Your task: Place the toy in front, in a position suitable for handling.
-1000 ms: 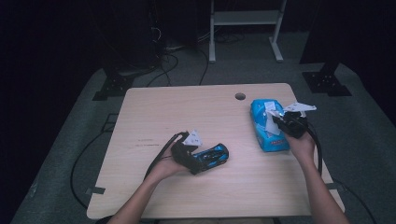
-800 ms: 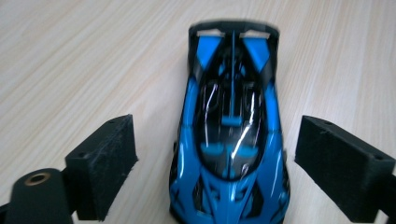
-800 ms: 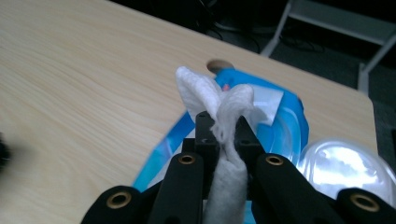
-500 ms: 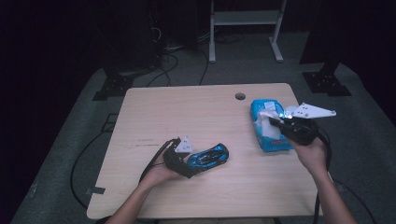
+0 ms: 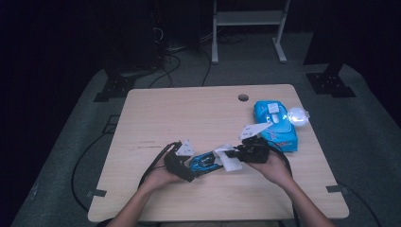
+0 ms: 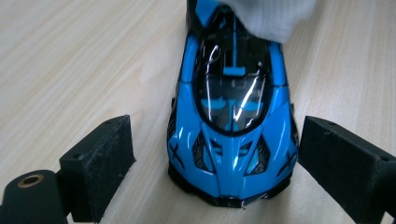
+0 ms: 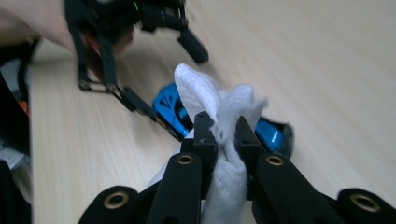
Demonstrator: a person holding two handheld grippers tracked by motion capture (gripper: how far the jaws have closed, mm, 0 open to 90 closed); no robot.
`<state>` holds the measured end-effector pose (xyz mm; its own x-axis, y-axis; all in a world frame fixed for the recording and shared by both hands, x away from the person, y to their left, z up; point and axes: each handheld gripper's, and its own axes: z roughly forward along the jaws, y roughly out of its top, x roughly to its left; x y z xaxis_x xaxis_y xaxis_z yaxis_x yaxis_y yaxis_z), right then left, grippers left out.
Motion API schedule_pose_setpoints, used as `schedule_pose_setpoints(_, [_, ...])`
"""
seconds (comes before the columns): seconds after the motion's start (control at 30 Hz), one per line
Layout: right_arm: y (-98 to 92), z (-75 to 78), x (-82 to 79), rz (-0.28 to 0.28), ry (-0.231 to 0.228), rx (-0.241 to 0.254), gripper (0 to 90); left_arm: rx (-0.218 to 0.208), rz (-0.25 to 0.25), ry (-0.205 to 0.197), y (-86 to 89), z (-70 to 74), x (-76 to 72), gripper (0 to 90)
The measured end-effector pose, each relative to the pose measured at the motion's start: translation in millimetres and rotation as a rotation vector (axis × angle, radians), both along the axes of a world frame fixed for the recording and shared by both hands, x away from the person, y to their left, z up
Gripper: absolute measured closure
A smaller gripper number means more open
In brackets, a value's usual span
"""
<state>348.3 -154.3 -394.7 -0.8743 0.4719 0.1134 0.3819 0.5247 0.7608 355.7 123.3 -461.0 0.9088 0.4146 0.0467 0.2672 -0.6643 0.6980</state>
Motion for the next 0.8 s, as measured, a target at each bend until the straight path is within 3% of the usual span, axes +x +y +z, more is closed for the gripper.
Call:
schedule_pose_setpoints(0.1, [12.6,-15.5,14.1,0.008,0.047,-0.054,80.8,0.007,-0.006,-0.002,-0.3,-1.9,0.7,9.9])
schedule_pose_setpoints(0.2, [21.7,-24.6,23.4,0.0,0.04,-0.09,75.5,0.012,-0.02,0.021,-0.6,-3.9,1.6,14.6])
schedule_pose_setpoints(0.37, [35.0,-29.7,24.6,0.021,0.006,-0.077,61.6,0.005,-0.043,0.062,0.6,-5.7,4.0,19.3])
schedule_pose_setpoints(0.47, [45.7,-34.8,23.9,0.028,-0.016,-0.093,60.3,-0.002,-0.047,0.064,-0.2,-6.4,3.8,23.8])
schedule_pose_setpoints(0.63, [54.1,-44.3,23.5,0.008,-0.047,-0.087,67.8,-0.005,-0.051,0.068,-0.7,-8.3,4.7,23.6])
schedule_pose_setpoints(0.8, [49.2,-49.1,20.4,-0.009,-0.063,-0.05,78.0,-0.011,-0.06,0.058,-1.2,-8.8,4.7,25.1])
